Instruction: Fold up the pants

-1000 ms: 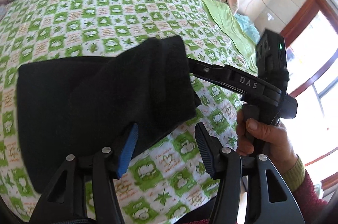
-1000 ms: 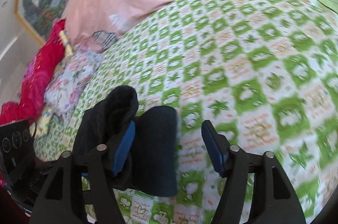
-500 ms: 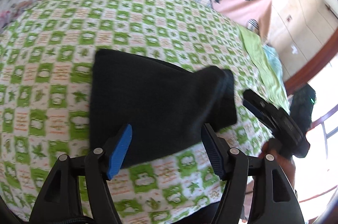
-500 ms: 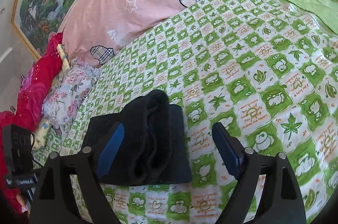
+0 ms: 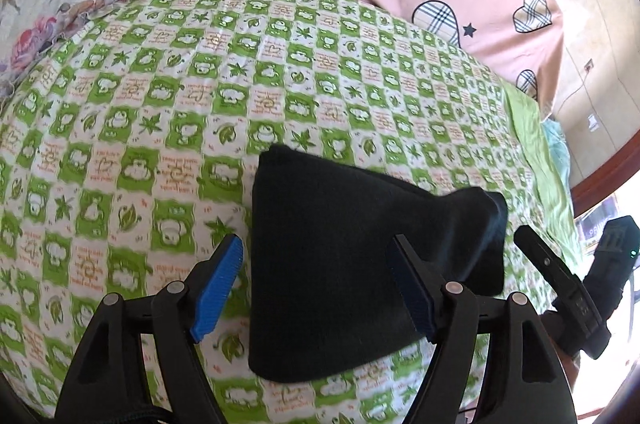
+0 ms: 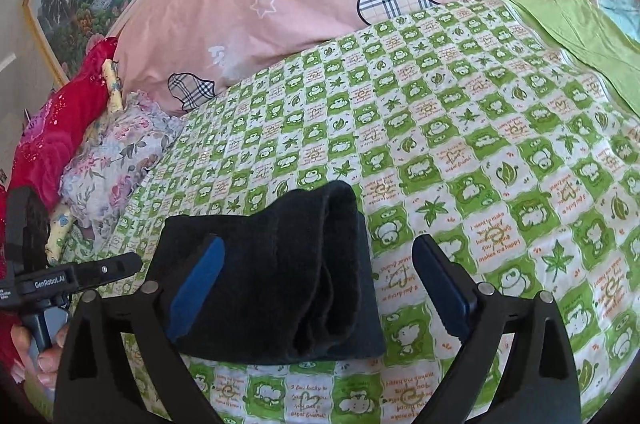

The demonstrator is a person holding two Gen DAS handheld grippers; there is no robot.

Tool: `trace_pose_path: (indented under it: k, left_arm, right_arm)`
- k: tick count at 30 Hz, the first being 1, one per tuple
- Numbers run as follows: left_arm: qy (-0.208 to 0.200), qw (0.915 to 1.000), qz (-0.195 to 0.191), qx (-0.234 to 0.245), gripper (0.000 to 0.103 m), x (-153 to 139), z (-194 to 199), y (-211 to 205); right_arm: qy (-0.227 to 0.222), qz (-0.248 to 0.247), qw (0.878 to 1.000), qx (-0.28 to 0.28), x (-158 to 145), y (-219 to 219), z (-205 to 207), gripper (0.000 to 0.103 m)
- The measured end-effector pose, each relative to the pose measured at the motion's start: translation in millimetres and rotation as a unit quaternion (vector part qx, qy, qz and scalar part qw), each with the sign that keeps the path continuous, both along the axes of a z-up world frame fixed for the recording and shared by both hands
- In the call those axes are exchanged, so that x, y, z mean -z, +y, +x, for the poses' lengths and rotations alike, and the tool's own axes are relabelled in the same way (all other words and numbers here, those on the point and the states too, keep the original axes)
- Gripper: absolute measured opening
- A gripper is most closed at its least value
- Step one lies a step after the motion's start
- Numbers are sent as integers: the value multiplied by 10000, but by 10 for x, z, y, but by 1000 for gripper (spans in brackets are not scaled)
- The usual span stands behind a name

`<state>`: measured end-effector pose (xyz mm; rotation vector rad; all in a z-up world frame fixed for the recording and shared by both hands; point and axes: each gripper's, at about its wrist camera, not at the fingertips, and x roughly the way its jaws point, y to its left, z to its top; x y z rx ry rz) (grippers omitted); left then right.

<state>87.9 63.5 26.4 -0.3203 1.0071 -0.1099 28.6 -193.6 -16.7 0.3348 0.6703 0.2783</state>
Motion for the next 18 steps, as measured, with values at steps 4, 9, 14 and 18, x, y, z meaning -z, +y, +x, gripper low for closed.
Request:
trace_pose_path:
  k: [4, 9, 14, 18]
  left_arm:
    - [5, 9998, 183, 30, 77, 48, 160, -67]
    - [82, 9992, 404, 3, 77, 162, 307, -111]
    - [163, 9981, 573, -174, 79, 318, 395, -43]
    - [265, 9982, 492, -206, 79, 465, 469, 26]
  right_arm:
    - [30, -136, 9999, -10, -4, 79, 110, 95]
    - [98, -294, 9995, -84, 37, 170, 195, 96]
    - [155, -596, 9981, -96, 146, 189, 218, 96]
    - [108, -990, 9950, 32, 261, 144, 215, 95]
